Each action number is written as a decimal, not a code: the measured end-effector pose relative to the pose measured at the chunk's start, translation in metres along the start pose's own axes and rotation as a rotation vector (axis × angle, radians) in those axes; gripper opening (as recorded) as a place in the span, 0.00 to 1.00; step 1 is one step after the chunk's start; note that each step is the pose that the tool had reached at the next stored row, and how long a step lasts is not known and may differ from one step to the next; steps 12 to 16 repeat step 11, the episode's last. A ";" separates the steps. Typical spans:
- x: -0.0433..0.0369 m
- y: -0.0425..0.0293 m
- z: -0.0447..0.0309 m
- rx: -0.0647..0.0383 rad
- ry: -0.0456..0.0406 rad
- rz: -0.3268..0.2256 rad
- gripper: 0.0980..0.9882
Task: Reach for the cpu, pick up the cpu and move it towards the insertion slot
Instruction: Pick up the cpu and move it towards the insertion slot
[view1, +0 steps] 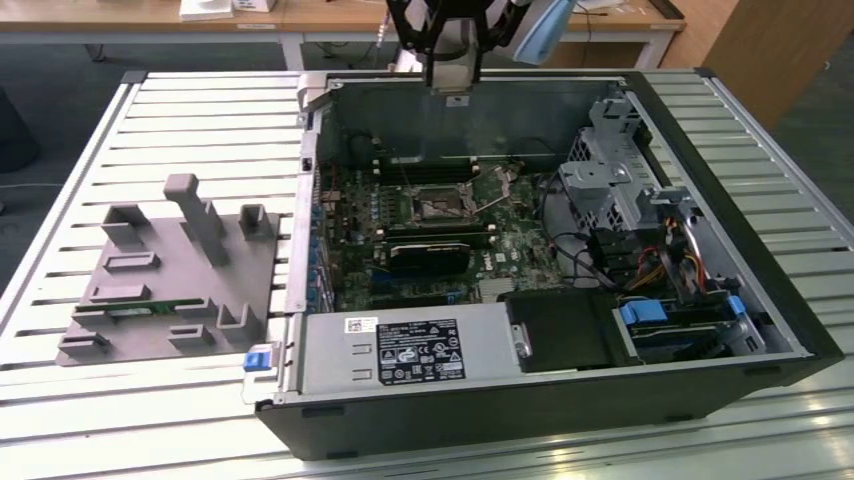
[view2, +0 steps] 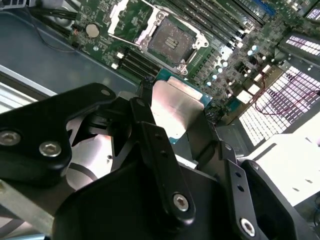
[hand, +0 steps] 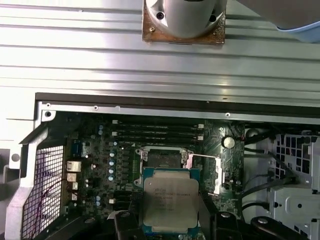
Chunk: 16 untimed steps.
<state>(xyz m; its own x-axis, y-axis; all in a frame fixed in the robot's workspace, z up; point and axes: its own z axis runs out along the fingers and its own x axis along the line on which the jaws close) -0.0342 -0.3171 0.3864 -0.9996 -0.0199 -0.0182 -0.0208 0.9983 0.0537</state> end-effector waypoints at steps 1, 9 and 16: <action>-0.0007 0.0003 0.0001 0.000 0.0000 0.000 0.48; -0.0043 0.0008 0.0004 0.000 0.0000 0.000 0.48; -0.0043 0.0008 0.0004 0.000 0.0000 0.000 0.48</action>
